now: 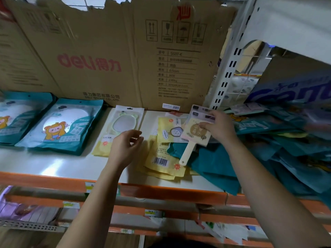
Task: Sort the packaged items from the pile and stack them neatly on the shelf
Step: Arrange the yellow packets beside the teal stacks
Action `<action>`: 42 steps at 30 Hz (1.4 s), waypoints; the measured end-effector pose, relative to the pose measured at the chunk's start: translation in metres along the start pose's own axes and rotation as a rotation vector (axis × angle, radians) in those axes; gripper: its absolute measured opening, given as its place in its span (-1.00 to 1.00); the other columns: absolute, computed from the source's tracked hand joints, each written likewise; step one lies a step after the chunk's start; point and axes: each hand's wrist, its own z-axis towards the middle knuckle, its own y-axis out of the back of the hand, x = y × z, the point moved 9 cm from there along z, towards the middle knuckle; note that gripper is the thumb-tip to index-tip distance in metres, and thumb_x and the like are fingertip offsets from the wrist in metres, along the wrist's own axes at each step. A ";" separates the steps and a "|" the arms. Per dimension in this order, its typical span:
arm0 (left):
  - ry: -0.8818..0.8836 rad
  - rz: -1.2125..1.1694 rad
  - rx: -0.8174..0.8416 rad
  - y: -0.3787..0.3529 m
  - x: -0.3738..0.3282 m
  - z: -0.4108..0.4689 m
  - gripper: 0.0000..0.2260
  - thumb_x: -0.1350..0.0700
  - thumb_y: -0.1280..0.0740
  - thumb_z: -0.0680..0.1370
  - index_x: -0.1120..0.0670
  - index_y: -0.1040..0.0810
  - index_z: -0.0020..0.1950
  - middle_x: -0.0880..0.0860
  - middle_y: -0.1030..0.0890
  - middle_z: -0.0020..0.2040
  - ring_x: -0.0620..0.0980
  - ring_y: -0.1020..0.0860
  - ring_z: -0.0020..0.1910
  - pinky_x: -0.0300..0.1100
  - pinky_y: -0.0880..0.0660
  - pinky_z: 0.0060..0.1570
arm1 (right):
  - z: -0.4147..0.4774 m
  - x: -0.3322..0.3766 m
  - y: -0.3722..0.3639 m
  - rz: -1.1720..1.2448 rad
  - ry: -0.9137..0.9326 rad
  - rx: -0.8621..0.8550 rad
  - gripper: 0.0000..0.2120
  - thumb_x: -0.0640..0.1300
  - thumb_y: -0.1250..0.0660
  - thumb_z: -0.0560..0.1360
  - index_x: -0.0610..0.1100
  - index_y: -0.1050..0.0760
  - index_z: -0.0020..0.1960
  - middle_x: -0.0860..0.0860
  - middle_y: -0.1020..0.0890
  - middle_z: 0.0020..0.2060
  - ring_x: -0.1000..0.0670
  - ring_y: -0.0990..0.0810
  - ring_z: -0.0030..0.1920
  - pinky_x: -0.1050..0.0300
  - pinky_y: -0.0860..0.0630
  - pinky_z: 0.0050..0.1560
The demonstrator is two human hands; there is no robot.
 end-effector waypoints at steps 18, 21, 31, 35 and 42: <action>-0.008 -0.029 -0.001 -0.001 -0.002 -0.014 -0.81 0.13 -0.36 0.58 0.10 -0.62 0.18 -0.07 -0.61 0.02 -0.24 -0.52 -0.14 -0.48 -0.38 -0.20 | -0.022 0.018 0.000 -0.194 0.240 -0.147 -0.63 -0.23 -0.40 0.48 -0.18 -0.49 0.27 -0.12 -0.46 0.25 -0.13 -0.41 0.29 0.13 -0.33 0.28; -0.005 -0.045 0.013 -0.004 -0.002 -0.015 -0.80 0.13 -0.36 0.58 0.11 -0.62 0.19 -0.04 -0.63 0.03 -0.20 -0.55 -0.11 -0.44 -0.41 -0.18 | -0.035 0.026 0.005 -0.081 0.290 -0.161 -0.73 -0.24 -0.37 0.50 -0.15 -0.54 0.20 -0.07 -0.53 0.17 -0.02 -0.47 0.18 0.25 -0.33 0.13; 0.065 0.125 0.051 -0.022 -0.010 -0.006 -0.70 0.10 -0.32 0.58 0.16 -0.56 0.29 0.09 -0.64 0.11 0.02 -0.60 0.00 -0.19 -0.43 -0.10 | -0.068 0.021 -0.012 0.235 0.188 -0.072 -0.90 -0.20 -0.36 0.54 -0.09 -0.60 0.04 0.11 -0.63 -0.08 0.22 -0.57 -0.08 0.46 -0.45 -0.10; 0.148 0.175 0.151 -0.034 -0.007 0.005 -0.71 0.08 -0.35 0.57 0.19 -0.57 0.24 0.12 -0.67 0.05 0.08 -0.60 0.01 -0.18 -0.45 -0.11 | -0.072 0.016 -0.017 0.278 0.174 -0.062 -0.87 -0.22 -0.36 0.54 -0.11 -0.61 0.07 0.10 -0.64 -0.02 0.26 -0.57 -0.04 0.49 -0.44 -0.05; 0.245 -0.074 0.211 -0.028 -0.011 0.005 -0.88 0.10 -0.30 0.58 0.12 -0.58 -0.05 0.06 -0.60 -0.15 0.09 -0.56 -0.12 -0.11 -0.47 -0.21 | -0.072 0.006 -0.015 0.344 0.142 -0.056 -0.86 -0.22 -0.36 0.53 -0.03 -0.60 0.03 0.15 -0.65 -0.03 0.12 -0.61 -0.01 0.20 -0.55 0.07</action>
